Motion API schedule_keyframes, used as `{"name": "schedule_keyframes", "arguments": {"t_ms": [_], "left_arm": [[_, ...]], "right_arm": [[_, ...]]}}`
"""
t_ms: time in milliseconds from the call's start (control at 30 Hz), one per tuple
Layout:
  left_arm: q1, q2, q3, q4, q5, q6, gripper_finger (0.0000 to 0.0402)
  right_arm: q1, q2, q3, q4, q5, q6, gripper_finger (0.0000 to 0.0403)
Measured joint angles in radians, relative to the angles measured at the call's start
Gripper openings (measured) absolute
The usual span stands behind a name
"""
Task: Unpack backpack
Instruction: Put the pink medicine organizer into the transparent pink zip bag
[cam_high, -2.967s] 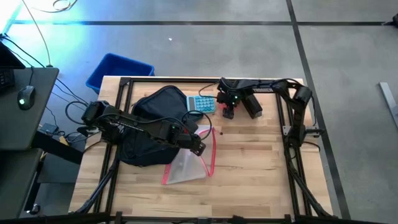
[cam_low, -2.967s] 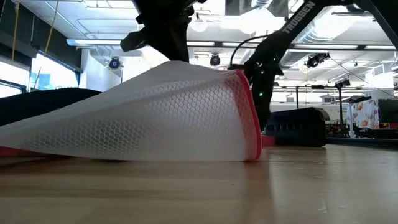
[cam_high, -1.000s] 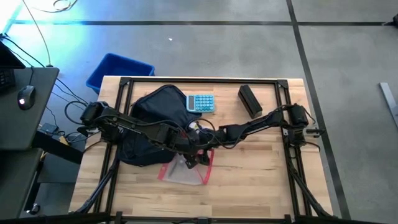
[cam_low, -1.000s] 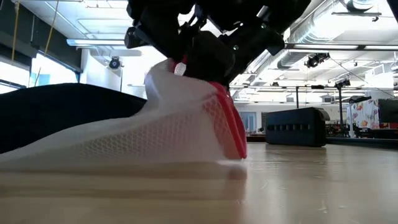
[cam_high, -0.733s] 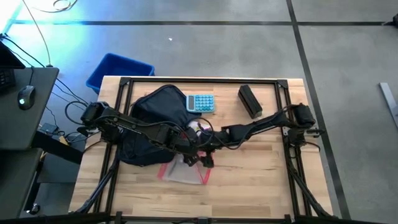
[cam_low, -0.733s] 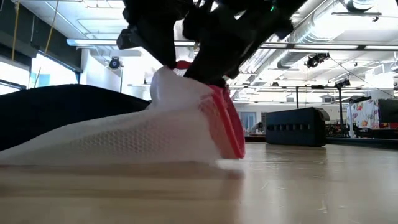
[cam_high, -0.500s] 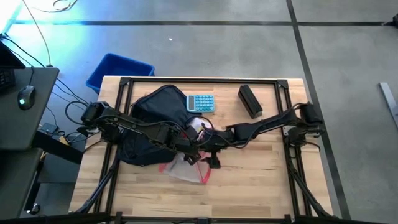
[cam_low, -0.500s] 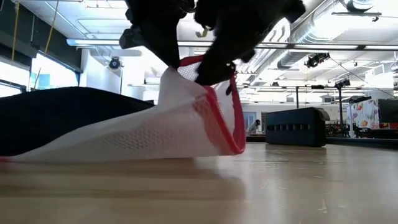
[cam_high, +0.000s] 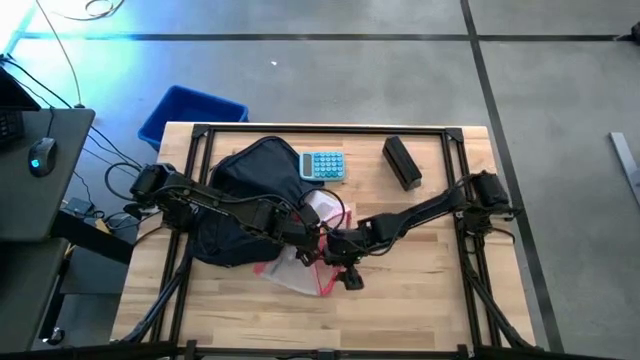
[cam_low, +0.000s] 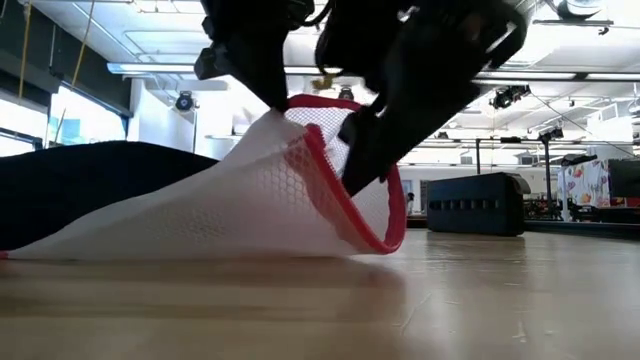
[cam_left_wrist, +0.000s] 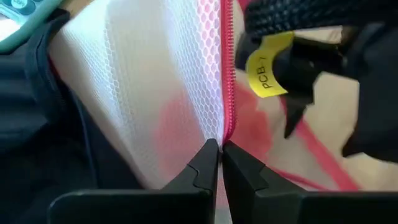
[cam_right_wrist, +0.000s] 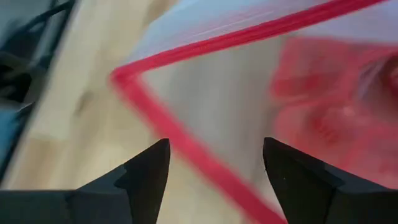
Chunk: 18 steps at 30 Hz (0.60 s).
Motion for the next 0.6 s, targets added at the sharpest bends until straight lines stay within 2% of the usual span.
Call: {"name": "schedule_keyframes", "arguments": {"t_ms": [167, 233, 467, 600], "left_arm": [[-0.004, 0.0, 0.0, 0.014, 0.075, 0.071, 0.0], [-0.009, 0.0, 0.0, 0.018, 0.08, 0.07, 0.0], [-0.019, -0.002, 0.002, 0.022, 0.041, 0.035, 0.0], [-0.02, -0.002, 0.002, 0.019, 0.031, 0.027, 0.0]], "right_arm": [[-0.013, 0.035, 0.0, 0.08, 0.318, 0.112, 0.0212], [-0.029, 0.036, 0.0, 0.123, 0.385, 0.158, 0.0203], [-0.049, -0.035, -0.003, 0.139, 0.386, 0.208, 0.0178], [-0.042, -0.095, -0.003, 0.037, 0.284, 0.165, 0.0171]]}}
